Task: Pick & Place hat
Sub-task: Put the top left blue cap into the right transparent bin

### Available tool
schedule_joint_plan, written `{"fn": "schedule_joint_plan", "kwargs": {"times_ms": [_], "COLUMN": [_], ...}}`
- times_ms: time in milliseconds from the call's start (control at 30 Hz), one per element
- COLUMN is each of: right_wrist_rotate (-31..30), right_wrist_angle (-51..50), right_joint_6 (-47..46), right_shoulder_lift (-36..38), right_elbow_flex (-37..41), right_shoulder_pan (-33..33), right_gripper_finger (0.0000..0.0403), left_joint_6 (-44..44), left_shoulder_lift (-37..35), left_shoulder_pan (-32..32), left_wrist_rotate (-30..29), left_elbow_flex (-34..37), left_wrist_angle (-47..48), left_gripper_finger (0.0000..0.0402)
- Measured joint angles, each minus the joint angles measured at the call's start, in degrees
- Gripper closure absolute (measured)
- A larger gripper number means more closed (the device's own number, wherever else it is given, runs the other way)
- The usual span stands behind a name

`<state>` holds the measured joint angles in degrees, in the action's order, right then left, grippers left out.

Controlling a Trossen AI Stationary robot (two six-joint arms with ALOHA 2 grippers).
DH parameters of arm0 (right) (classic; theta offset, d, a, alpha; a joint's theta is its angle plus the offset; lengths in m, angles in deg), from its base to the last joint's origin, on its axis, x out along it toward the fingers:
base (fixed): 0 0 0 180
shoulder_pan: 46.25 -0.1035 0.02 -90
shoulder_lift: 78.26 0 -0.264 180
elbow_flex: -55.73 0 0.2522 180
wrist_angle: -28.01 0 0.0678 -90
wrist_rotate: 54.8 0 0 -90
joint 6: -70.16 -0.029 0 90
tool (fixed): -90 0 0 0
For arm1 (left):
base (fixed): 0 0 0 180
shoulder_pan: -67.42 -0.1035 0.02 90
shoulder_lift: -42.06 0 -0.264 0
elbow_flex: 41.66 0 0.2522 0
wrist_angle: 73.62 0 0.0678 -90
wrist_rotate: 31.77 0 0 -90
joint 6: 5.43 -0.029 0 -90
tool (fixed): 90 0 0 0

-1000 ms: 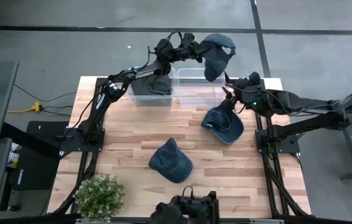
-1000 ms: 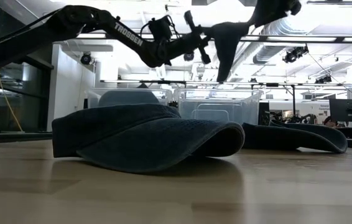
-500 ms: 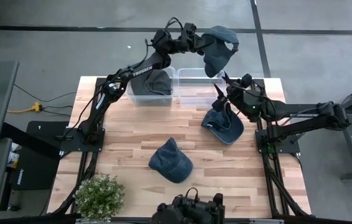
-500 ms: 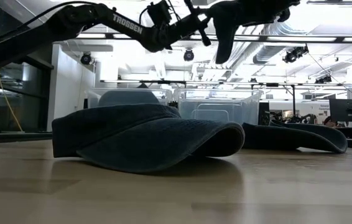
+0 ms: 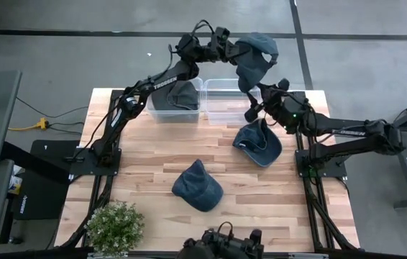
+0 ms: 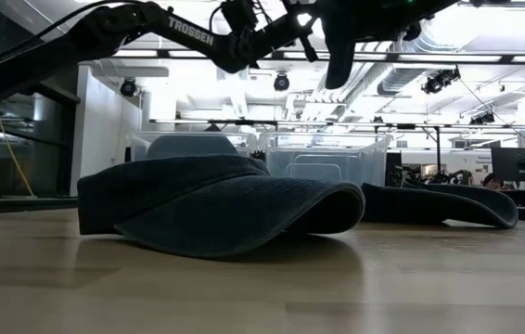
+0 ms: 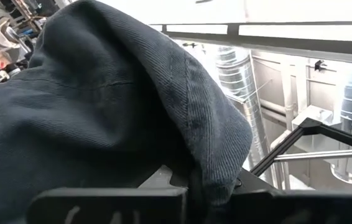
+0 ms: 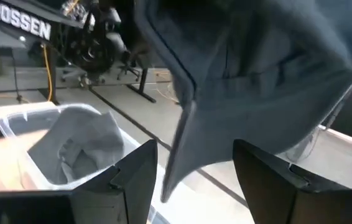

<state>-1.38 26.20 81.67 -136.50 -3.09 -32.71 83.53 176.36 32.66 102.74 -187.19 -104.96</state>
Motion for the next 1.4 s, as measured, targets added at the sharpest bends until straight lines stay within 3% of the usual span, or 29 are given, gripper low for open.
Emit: {"fn": "schedule_joint_plan", "kwargs": {"times_ms": [200, 433, 533, 667, 733, 933, 1233, 1400], "right_wrist_rotate": [5.91, 4.79, 4.68, 4.69, 5.40, 5.47, 5.08, 2.06], "right_wrist_angle": [1.96, 2.52, 2.51, 2.46, 2.42, -1.40, -5.66, -11.14], "right_joint_6": [0.54, 0.95, 0.52, 0.55, 1.13, -0.69, -2.06, -1.16], "right_shoulder_lift": [-2.79, -5.13, -5.16, -5.00, -5.00, -4.81, -1.53, 1.26], "right_elbow_flex": [0.02, 0.02, 0.02, 0.02, 0.02, 0.00, -0.34, -2.90], "right_shoulder_pan": [3.92, 6.99, 7.51, 7.50, 7.52, 7.50, 7.50, 7.50], "right_gripper_finger": [0.0198, 0.0219, 0.0263, 0.0364, 0.0390, 0.0396, 0.0400, 0.0401], "left_joint_6": [0.02, 0.20, 0.92, 1.33, 1.34, 1.03, -8.94, -11.49], "left_shoulder_lift": [0.00, 0.00, 0.00, 0.00, 0.00, 0.00, 0.00, 0.00], "left_shoulder_pan": [0.77, 1.07, 1.00, 1.00, 1.00, 1.00, 1.00, 0.66], "left_wrist_rotate": [0.24, 0.56, 1.01, 1.22, 1.24, 1.23, 1.34, -0.18], "left_elbow_flex": [0.00, 0.00, 0.00, 0.00, 0.00, 0.00, 0.02, 0.02], "left_wrist_angle": [0.28, 0.26, 0.28, 0.34, 1.15, 2.05, 2.25, 2.27], "left_gripper_finger": [0.0398, 0.0398, 0.0398, 0.0397, 0.0391, 0.0373, 0.0366, 0.0328]}}
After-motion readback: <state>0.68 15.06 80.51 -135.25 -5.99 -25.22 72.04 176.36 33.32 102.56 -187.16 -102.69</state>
